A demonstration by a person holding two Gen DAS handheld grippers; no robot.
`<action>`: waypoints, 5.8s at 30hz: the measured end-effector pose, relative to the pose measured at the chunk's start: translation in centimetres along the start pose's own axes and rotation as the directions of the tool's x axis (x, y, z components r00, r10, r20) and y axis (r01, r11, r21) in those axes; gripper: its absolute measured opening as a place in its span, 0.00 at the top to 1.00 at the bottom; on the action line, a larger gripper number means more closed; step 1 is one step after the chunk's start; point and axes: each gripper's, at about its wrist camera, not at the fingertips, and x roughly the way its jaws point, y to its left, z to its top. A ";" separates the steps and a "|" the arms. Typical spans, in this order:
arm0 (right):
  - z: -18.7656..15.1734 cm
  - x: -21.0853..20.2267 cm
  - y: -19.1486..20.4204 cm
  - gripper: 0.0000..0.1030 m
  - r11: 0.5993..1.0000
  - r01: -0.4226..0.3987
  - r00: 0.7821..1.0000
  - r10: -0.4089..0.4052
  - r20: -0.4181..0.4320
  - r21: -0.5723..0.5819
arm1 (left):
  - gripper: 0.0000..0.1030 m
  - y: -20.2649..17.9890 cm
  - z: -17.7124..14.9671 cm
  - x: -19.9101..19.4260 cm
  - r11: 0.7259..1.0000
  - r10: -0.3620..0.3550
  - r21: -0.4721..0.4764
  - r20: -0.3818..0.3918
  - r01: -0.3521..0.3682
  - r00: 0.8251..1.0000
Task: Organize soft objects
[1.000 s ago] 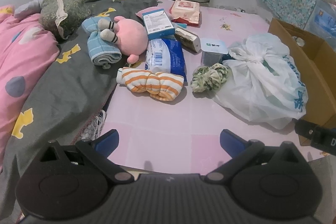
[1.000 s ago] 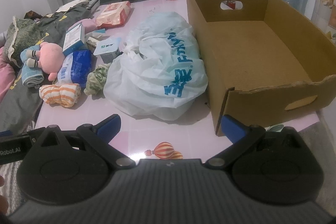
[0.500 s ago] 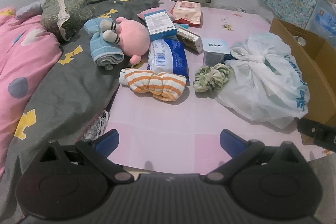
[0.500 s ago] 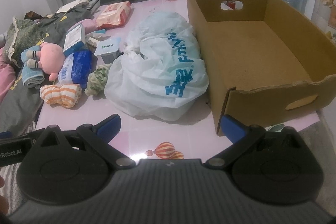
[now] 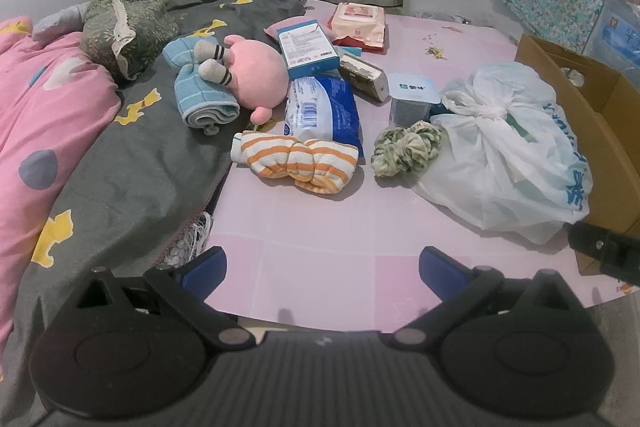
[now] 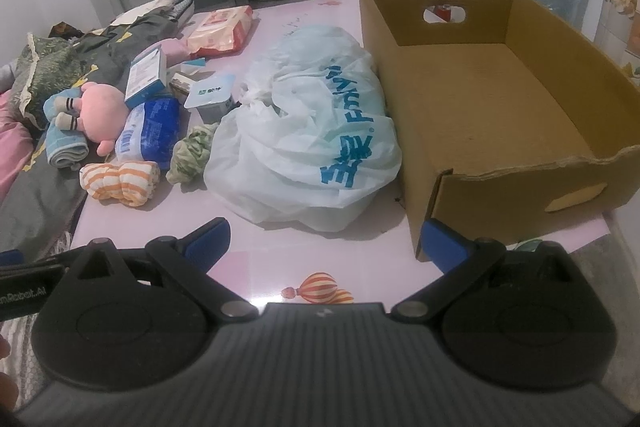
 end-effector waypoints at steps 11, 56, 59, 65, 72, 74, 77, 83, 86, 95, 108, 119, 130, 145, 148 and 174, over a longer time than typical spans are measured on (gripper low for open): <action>-0.1 0.0 0.0 0.01 1.000 -0.003 1.000 0.003 -0.003 0.004 | 0.00 -0.1 -0.1 0.2 1.000 0.003 0.004 -0.003 -0.003 1.000; 25.8 16.5 13.8 0.05 0.786 -0.611 0.778 0.573 -0.257 -0.095 | 0.01 4.0 18.1 9.8 0.992 -0.079 0.103 0.079 0.070 0.994; 26.1 22.0 15.9 0.16 0.787 -0.616 0.748 0.569 -0.342 -0.038 | 0.04 4.4 20.1 13.1 0.989 -0.102 0.114 0.052 0.096 0.993; 26.7 30.2 17.7 0.46 0.788 -0.608 0.675 0.580 -0.456 0.101 | 0.07 4.9 24.2 19.1 0.975 -0.189 0.103 -0.066 0.195 0.980; 26.8 35.4 18.4 0.56 0.770 -0.606 0.610 0.610 -0.506 0.199 | 0.07 4.3 26.4 24.6 0.972 -0.158 0.138 -0.215 0.190 0.964; 26.7 36.3 18.5 0.58 0.766 -0.606 0.594 0.615 -0.518 0.215 | 0.08 4.5 26.6 25.5 0.971 -0.173 0.119 -0.241 0.206 0.955; 26.3 37.4 18.8 0.62 0.761 -0.607 0.573 0.620 -0.536 0.230 | 0.11 4.6 26.7 26.6 0.970 -0.189 0.096 -0.262 0.221 0.946; 25.4 38.8 19.1 0.69 0.747 -0.602 0.539 0.640 -0.547 0.281 | 0.15 5.0 26.6 27.3 0.979 -0.183 0.044 -0.257 0.201 0.949; 25.7 38.3 19.0 0.72 0.738 -0.610 0.534 0.651 -0.539 0.287 | 0.17 5.0 27.0 26.3 0.980 -0.177 0.045 -0.235 0.193 0.956; 28.5 34.0 18.4 0.74 0.669 -0.677 0.505 0.725 -0.468 0.306 | 0.21 4.5 29.0 19.8 0.988 -0.137 0.048 -0.116 0.144 0.984; 30.2 21.8 5.5 0.74 0.608 -0.716 0.540 0.794 -0.280 0.344 | 0.21 -7.4 28.2 8.2 0.961 -0.196 0.202 0.008 0.191 0.981; 27.6 13.5 -17.0 0.72 0.676 -0.567 0.737 0.672 -0.076 0.471 | 0.20 -26.4 25.7 5.9 0.802 -0.418 0.425 -0.104 0.420 0.903; 23.8 18.5 -28.3 0.71 0.662 -0.410 0.808 0.583 -0.086 0.627 | 0.18 -36.6 23.6 13.7 0.762 -0.348 0.487 -0.249 0.428 0.904; 20.7 26.7 -27.0 0.72 0.768 -0.245 0.841 0.472 -0.264 0.592 | 0.11 -29.8 25.1 10.3 0.801 -0.355 0.467 -0.135 0.375 0.925; 20.1 28.2 -25.9 0.72 0.798 -0.205 0.837 0.443 -0.320 0.567 | 0.10 -26.8 25.1 9.5 0.828 -0.353 0.426 -0.108 0.364 0.929; 23.1 26.8 -22.5 0.61 0.890 -0.196 0.902 0.328 -0.280 0.412 | 0.10 -8.9 18.4 9.4 0.957 -0.244 0.170 0.037 0.234 0.969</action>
